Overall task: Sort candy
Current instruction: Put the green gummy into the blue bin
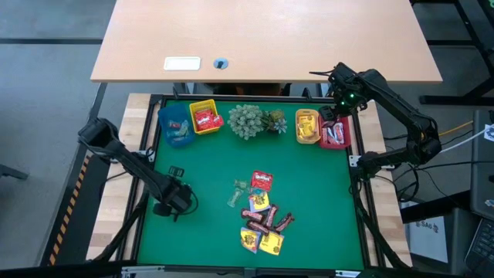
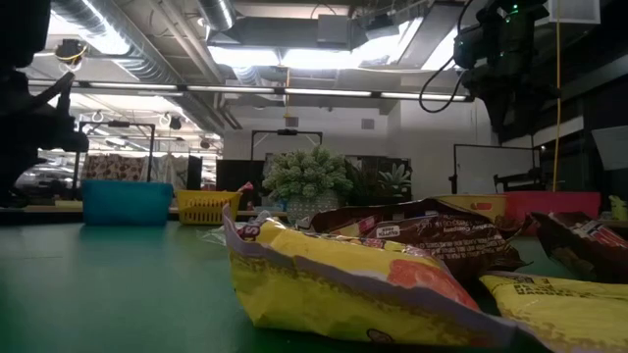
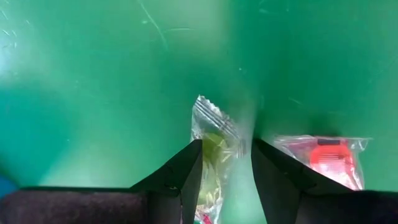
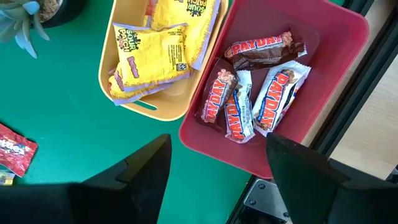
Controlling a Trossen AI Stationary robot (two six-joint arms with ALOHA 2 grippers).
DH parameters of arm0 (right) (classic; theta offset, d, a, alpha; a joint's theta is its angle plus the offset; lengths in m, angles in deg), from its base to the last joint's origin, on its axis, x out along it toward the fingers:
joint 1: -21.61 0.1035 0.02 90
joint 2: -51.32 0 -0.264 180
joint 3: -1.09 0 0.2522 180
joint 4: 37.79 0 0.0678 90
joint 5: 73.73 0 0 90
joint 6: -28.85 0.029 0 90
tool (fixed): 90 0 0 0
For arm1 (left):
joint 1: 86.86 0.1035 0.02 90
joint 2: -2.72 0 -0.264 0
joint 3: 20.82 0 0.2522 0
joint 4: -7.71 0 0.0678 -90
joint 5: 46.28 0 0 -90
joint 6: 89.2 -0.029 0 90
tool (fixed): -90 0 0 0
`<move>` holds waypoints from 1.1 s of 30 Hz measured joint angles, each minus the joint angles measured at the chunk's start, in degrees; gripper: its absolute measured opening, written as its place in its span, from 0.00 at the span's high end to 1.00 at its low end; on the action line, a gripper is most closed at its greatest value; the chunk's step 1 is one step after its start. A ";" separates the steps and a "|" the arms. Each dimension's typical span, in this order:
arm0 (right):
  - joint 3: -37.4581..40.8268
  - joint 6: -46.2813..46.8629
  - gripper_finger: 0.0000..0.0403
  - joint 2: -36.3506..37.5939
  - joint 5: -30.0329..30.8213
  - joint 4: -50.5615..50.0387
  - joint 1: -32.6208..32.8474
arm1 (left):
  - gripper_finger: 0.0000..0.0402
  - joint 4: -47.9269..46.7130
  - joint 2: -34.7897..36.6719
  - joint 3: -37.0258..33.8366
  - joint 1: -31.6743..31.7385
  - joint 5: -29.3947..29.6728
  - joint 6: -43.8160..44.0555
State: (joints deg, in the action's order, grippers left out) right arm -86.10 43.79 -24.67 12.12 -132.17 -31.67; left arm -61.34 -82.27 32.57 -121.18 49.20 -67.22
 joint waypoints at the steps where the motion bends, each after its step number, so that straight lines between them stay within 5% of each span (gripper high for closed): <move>1: 0.00 0.00 0.35 0.00 0.01 0.00 0.00 | 0.69 0.12 -0.45 0.07 0.00 0.08 0.17; 10: 0.00 0.00 0.35 0.00 -0.20 -0.02 0.00 | 0.79 0.79 -1.26 0.04 0.02 -0.67 2.49; 19: 0.00 0.04 0.35 0.00 -7.86 -0.02 0.02 | 0.98 1.41 -1.30 0.57 0.02 -1.09 13.68; 28: 0.00 0.02 0.35 -0.02 -9.63 0.07 0.02 | 1.00 7.26 -1.58 6.46 5.49 2.04 18.13; 33: 0.00 0.02 0.35 -0.02 -9.65 0.15 0.02 | 1.00 8.26 -1.49 9.39 12.13 8.96 18.02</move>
State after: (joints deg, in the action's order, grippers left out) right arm -86.10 43.81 -24.69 2.47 -132.02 -31.65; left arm -53.07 -83.76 41.95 -109.05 58.16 -49.20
